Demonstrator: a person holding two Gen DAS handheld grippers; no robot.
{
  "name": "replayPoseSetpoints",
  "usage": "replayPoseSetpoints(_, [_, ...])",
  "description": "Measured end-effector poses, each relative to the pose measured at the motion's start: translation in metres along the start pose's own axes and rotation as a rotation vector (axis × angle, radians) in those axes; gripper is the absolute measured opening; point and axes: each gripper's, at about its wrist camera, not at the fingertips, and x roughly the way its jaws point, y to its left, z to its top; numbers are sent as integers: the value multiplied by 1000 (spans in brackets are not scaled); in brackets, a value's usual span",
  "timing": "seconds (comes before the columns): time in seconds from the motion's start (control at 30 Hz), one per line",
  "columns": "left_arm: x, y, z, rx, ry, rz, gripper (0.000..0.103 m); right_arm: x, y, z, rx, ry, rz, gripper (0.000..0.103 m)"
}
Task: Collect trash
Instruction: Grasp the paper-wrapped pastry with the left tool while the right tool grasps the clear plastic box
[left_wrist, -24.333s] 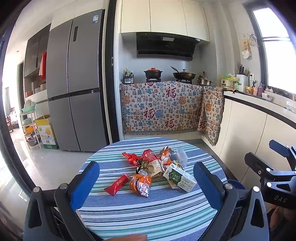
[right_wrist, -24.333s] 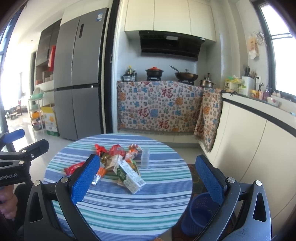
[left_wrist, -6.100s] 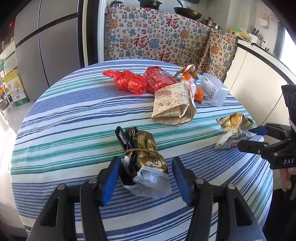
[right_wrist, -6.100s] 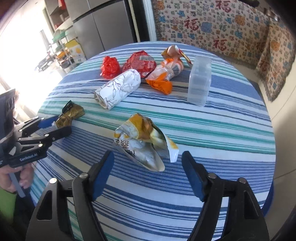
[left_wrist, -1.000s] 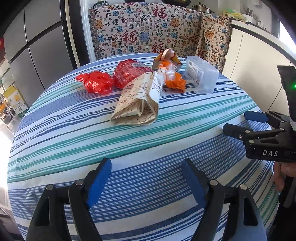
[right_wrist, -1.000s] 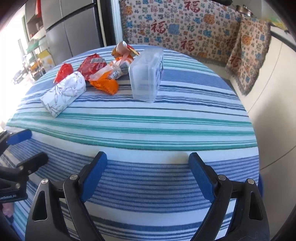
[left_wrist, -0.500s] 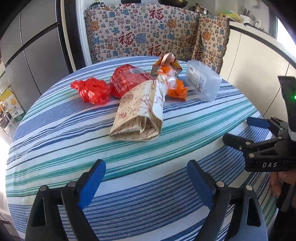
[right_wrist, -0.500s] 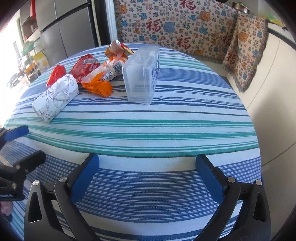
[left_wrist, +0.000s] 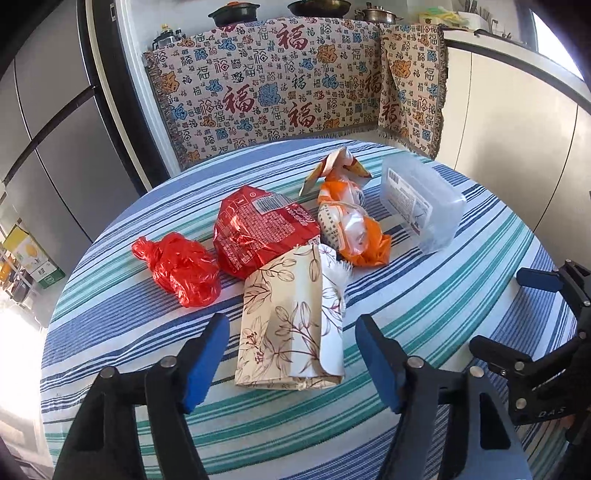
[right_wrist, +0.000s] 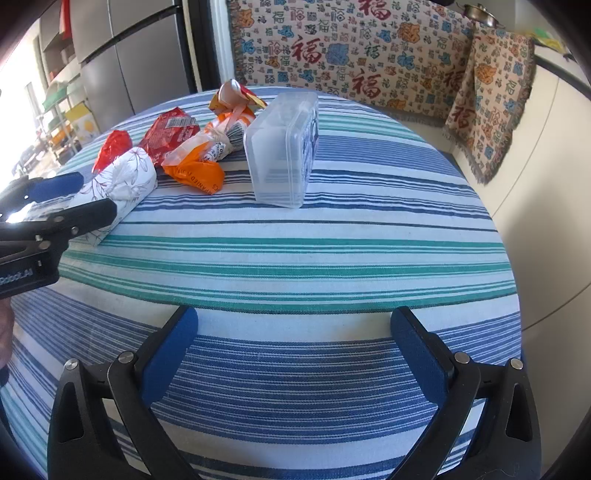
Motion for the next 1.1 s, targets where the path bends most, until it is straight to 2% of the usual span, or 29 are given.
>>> replayPoseSetpoints(0.03, [3, 0, 0, 1, 12, -5, 48, 0, 0, 0, 0, 0, 0, 103])
replayPoseSetpoints(0.07, [5, 2, -1, -6, 20, -18, 43, 0, 0, 0, 0, 0, 0, 103])
replayPoseSetpoints(0.13, [-1, 4, -4, -24, -6, -31, 41, 0, 0, 0, 0, 0, 0, 103])
replayPoseSetpoints(0.2, [-9, 6, -9, -50, -20, -62, 39, 0, 0, 0, 0, -1, 0, 103])
replayPoseSetpoints(0.47, [-34, 9, -33, -118, -41, -104, 39, 1, -1, 1, -5, 0, 3, 103])
replayPoseSetpoints(0.6, [-37, 8, -33, -121, -37, -125, 39, 12, -1, 21, -7, 54, 14, 102])
replayPoseSetpoints(0.63, [-38, 8, -33, -122, -39, -131, 39, 15, -2, 28, -2, 61, 11, 97])
replayPoseSetpoints(0.67, [-39, 9, -33, -126, -41, -135, 39, 17, -3, 37, 4, 64, 6, 87])
replayPoseSetpoints(0.73, [-39, 13, -32, -137, -42, -140, 39, 18, -5, 52, 21, 51, 1, 81])
replayPoseSetpoints(0.83, [-39, 17, -32, -152, -42, -143, 39, 15, -3, 74, 41, 5, -4, 81])
replayPoseSetpoints(0.93, [-38, 18, -33, -155, -37, -145, 39, 26, 3, 88, 32, 36, -14, 80])
replayPoseSetpoints(1.0, [-38, 17, -33, -154, -36, -144, 39, 35, 4, 94, 37, 57, -39, 76])
replayPoseSetpoints(1.1, [-38, 17, -33, -158, -37, -147, 39, 37, 1, 103, 71, 35, -59, 74])
